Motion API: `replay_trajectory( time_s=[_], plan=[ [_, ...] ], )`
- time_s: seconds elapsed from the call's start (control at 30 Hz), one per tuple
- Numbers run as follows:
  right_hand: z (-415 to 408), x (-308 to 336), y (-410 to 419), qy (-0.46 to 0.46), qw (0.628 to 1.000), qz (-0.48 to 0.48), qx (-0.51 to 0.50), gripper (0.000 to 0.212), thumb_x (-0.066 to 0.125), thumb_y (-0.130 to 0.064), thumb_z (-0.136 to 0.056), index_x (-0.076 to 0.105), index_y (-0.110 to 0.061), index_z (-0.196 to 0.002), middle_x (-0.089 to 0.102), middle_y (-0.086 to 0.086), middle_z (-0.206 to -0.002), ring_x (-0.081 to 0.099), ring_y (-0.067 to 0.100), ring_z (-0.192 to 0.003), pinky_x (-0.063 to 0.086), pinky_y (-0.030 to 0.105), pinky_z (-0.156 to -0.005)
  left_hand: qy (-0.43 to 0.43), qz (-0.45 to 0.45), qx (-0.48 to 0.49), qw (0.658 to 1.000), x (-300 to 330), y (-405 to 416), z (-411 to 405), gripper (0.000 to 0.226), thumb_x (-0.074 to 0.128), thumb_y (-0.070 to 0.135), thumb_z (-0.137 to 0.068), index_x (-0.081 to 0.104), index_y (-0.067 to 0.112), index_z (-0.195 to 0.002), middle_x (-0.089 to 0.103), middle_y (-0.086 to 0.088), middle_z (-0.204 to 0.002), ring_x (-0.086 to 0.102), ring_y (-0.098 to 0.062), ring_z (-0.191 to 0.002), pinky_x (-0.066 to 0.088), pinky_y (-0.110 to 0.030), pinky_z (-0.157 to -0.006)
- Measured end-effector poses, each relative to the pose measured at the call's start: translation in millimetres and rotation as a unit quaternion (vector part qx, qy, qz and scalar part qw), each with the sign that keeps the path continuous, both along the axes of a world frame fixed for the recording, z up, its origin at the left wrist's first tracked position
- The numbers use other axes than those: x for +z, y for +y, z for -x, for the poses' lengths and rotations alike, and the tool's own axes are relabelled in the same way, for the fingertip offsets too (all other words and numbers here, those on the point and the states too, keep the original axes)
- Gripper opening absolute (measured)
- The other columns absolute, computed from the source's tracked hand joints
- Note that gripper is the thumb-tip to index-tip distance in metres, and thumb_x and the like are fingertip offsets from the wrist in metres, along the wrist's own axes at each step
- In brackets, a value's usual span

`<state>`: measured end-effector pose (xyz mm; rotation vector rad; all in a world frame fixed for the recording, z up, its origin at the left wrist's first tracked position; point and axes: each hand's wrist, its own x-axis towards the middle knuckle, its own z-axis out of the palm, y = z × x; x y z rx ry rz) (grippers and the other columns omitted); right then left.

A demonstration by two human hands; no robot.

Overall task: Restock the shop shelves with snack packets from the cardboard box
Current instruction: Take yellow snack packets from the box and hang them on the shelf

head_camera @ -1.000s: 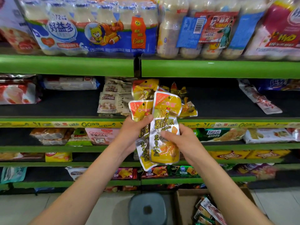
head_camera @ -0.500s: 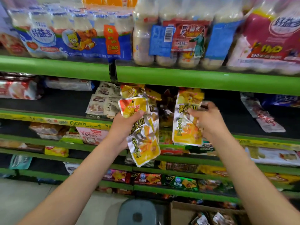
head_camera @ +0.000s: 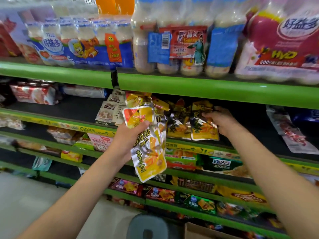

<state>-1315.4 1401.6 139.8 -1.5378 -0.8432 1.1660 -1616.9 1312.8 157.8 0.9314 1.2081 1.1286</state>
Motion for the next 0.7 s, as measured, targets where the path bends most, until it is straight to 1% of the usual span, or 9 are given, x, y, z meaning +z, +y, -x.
replay_trajectory(
  time_s=[0.07,0.13,0.23,0.3,0.37,0.43,0.5,0.6,0.7],
  plan=[
    [-4,-5,0,-0.074,0.997,0.013,0.007,0.065,0.077,-0.002,-0.078,0.048,-0.003,-0.136,0.063,0.021,-0.123,0.065,0.028,-0.096,0.055,0.042,-0.084,0.0,-0.004,-0.004,1.0,0,0,-1,0.031,0.075,0.026,-0.085,0.069,0.013,-0.113,0.076,-0.01,-0.104,0.074,-0.03,-0.095,0.056,-0.042,-0.083],
    [-9,-5,-2,-0.223,0.975,0.011,0.018,0.07,0.081,-0.018,-0.078,0.047,-0.006,-0.138,0.06,0.018,-0.131,0.063,0.029,-0.107,0.049,0.031,-0.079,0.003,-0.012,-0.01,1.0,-1,1,-4,0.03,0.075,0.027,-0.085,0.07,0.014,-0.112,0.076,-0.009,-0.106,0.074,-0.03,-0.097,0.055,-0.045,-0.089],
    [-13,-4,-7,-0.464,0.884,-0.011,0.052,0.073,0.075,-0.044,-0.079,0.048,-0.01,-0.138,0.061,0.016,-0.131,0.06,0.034,-0.117,0.046,0.033,-0.084,0.018,-0.012,-0.011,1.0,1,3,-12,0.029,0.075,0.029,-0.085,0.071,0.016,-0.111,0.077,-0.006,-0.106,0.073,-0.028,-0.1,0.051,-0.05,-0.098],
    [-14,-3,-10,-0.518,0.854,0.001,0.055,0.071,0.07,-0.05,-0.081,0.048,-0.015,-0.139,0.062,0.014,-0.13,0.061,0.035,-0.116,0.049,0.036,-0.087,0.022,-0.008,-0.01,1.0,3,4,-19,0.032,0.075,0.028,-0.086,0.07,0.014,-0.114,0.076,-0.007,-0.106,0.072,-0.029,-0.101,0.05,-0.052,-0.1],
    [-16,-2,-9,-0.488,0.87,0.001,0.075,0.057,0.07,-0.038,-0.085,0.052,-0.016,-0.134,0.064,0.015,-0.125,0.062,0.034,-0.113,0.05,0.035,-0.087,0.024,-0.006,-0.017,1.0,5,4,-24,0.033,0.074,0.027,-0.087,0.068,0.013,-0.117,0.076,-0.007,-0.106,0.073,-0.029,-0.099,0.051,-0.053,-0.099],
    [-20,-1,-8,-0.359,0.931,0.008,0.07,0.048,0.07,-0.018,-0.088,0.054,-0.014,-0.133,0.065,0.016,-0.122,0.063,0.03,-0.107,0.051,0.031,-0.081,0.025,-0.002,-0.025,0.999,6,4,-27,0.034,0.073,0.029,-0.088,0.068,0.013,-0.118,0.076,-0.006,-0.106,0.073,-0.028,-0.098,0.051,-0.052,-0.098],
    [-25,0,-8,-0.265,0.963,0.018,0.035,0.046,0.069,-0.006,-0.087,0.056,-0.013,-0.131,0.065,0.016,-0.119,0.064,0.025,-0.098,0.053,0.03,-0.074,0.028,-0.004,-0.027,0.999,7,4,-27,0.034,0.073,0.03,-0.087,0.068,0.015,-0.117,0.077,-0.005,-0.106,0.073,-0.028,-0.1,0.05,-0.052,-0.099],
    [-27,0,-8,-0.193,0.981,0.018,0.008,0.044,0.063,0.004,-0.088,0.057,-0.01,-0.129,0.066,0.015,-0.108,0.063,0.02,-0.077,0.053,0.031,-0.066,0.022,-0.007,-0.022,0.999,8,4,-24,0.033,0.073,0.029,-0.088,0.068,0.015,-0.117,0.076,-0.006,-0.107,0.072,-0.029,-0.101,0.05,-0.053,-0.1],
    [-23,0,-7,-0.095,0.995,0.018,0.0,0.041,0.057,0.008,-0.092,0.056,-0.007,-0.13,0.063,0.017,-0.104,0.06,0.019,-0.071,0.051,0.034,-0.067,0.011,-0.003,-0.018,1.0,8,5,-22,0.031,0.072,0.027,-0.089,0.069,0.014,-0.117,0.076,-0.007,-0.107,0.072,-0.029,-0.101,0.05,-0.052,-0.1]
  ],
)
